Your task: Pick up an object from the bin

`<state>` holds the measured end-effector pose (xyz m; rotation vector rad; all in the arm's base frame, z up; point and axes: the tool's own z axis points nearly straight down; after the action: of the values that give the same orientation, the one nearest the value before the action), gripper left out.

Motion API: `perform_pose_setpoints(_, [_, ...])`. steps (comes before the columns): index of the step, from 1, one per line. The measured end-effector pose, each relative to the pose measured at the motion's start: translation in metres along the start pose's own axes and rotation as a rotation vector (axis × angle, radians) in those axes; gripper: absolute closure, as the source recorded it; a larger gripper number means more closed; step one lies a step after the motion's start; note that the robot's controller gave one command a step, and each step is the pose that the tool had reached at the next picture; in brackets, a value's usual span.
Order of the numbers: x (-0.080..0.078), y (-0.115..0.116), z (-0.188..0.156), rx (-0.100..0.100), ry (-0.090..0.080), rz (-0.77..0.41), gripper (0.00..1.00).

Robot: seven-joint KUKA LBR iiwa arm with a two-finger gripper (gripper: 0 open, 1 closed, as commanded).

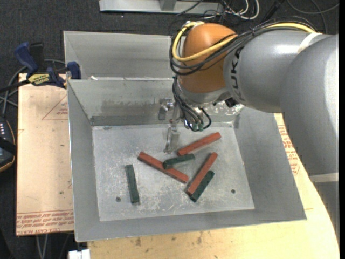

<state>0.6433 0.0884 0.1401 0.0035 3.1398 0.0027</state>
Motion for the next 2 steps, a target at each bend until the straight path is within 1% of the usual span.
perform_pose_setpoints(1, [0.0376, 0.0354, 0.0743, 0.000, 0.009, 0.037, 0.00])
perform_pose_setpoints(2, [0.0342, 0.0334, 0.0699, 0.000, 0.001, 0.040, 1.00])
